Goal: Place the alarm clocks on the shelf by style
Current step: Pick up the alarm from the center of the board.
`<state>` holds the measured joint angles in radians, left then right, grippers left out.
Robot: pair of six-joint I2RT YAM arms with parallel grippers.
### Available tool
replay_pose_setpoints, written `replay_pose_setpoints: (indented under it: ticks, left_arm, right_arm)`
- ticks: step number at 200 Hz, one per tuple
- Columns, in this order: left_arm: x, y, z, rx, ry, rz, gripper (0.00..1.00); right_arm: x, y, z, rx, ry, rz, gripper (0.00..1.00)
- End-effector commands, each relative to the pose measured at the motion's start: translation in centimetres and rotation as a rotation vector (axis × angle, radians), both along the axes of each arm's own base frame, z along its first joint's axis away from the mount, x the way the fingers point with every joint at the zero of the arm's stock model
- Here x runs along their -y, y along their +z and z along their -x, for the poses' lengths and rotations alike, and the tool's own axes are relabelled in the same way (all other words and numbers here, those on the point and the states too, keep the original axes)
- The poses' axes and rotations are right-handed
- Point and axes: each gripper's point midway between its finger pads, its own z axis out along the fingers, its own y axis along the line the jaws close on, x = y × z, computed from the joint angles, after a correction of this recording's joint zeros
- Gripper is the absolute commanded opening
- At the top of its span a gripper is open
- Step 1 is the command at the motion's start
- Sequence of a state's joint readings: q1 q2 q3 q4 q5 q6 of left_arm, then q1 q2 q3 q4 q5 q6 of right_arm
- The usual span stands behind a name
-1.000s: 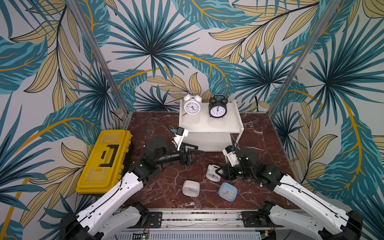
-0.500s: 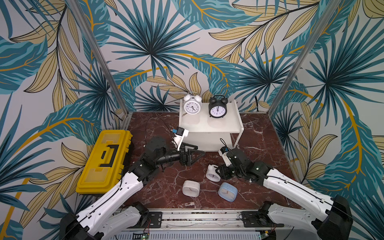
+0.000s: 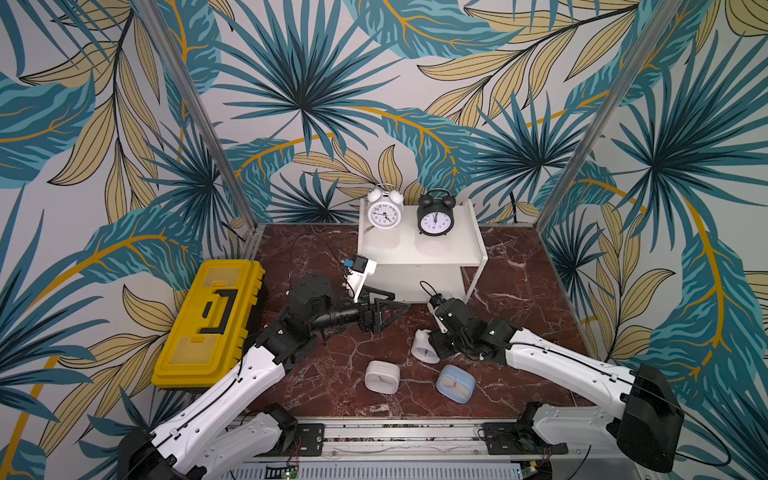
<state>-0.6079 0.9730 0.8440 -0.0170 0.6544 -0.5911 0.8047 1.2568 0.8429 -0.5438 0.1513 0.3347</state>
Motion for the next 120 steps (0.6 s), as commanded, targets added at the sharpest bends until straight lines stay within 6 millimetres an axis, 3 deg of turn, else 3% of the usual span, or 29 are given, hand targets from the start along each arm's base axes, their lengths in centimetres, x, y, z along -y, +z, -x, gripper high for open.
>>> replay_pose_setpoints:
  ticks: [1,26,49,68,120]
  left_arm:
    - [-0.2,-0.8,0.5,0.009,-0.010,-0.012,0.82]
    - [-0.2,-0.7,0.6,0.013,-0.012,-0.012,0.82]
    - [-0.2,-0.7,0.6,0.013,-0.014,-0.010,0.82]
    - [-0.1,-0.7,0.6,0.013,-0.016,-0.009,0.82]
    - [-0.3,-0.7,0.7,0.016,-0.014,-0.012,0.82]
  right_arm:
    - [-1.0,0.7,0.0,0.028,0.029,-0.004,0.38]
    - [-1.3,0.8,0.3,0.025,0.050,-0.001,0.37]
    - [-1.4,1.0,0.0,0.036,0.043,0.003,0.47]
    - [-1.6,1.0,-0.3,0.044,0.041,0.006,0.48]
    - [-2.3,0.6,-0.5,0.025,0.053,0.006,0.26]
